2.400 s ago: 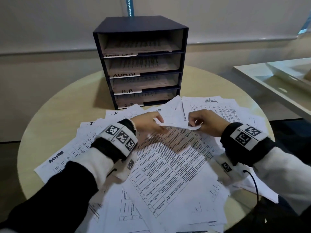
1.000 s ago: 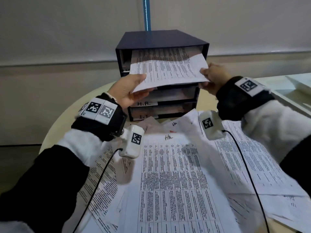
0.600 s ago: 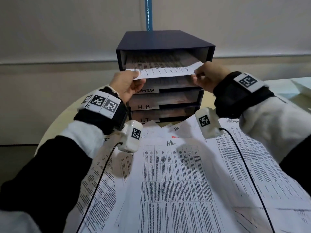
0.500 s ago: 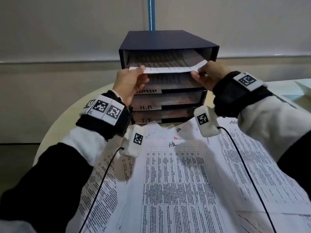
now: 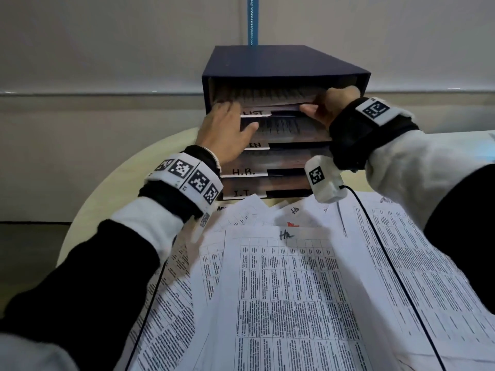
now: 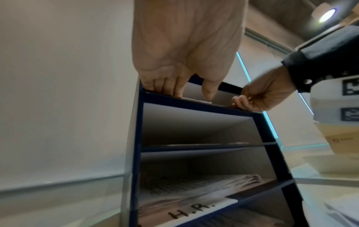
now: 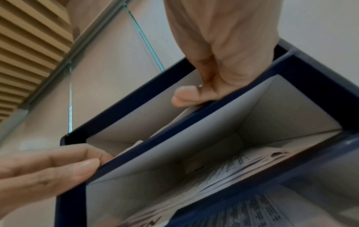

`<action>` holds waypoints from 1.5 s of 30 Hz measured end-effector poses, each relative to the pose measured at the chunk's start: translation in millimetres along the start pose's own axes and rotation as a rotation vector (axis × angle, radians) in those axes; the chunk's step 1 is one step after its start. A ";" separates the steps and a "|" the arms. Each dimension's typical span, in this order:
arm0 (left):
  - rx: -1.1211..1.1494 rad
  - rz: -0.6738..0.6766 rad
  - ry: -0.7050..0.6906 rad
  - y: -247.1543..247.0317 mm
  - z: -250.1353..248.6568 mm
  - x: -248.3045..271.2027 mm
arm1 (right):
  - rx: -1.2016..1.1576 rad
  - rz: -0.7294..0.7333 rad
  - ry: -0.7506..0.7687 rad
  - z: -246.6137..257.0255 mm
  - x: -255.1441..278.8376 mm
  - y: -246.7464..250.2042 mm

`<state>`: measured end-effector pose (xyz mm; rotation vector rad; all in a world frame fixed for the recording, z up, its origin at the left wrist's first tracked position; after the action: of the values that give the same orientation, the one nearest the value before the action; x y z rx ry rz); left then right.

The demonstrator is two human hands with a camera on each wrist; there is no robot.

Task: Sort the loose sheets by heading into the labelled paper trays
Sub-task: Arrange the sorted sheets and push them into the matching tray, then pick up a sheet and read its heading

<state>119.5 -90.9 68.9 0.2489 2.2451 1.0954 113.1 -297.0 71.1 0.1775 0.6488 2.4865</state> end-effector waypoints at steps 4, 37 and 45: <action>-0.088 0.045 -0.033 -9.1 2.4 -3.4 | -0.167 0.042 -0.151 0.9 3.8 -2.7; -0.301 0.674 0.255 -74.9 24.1 140.9 | 0.882 0.445 0.318 -134.2 179.7 -22.3; -0.076 0.335 0.035 -50.8 -7.7 144.6 | 0.986 0.434 0.409 -135.8 186.1 -34.6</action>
<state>5.6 -67.9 -31.3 0.5940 2.2387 1.3624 -60.6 -225.5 -66.7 0.1805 2.1689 2.3586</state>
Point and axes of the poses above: each hand's wrist, its own x-axis away from the middle knuckle, its own y-axis out of the back of the hand, z = x × y, the point moved 6 cm from there along -x, towards the middle knuckle, and after that the axes turned 15 degrees about x, right-handed, at the moved point
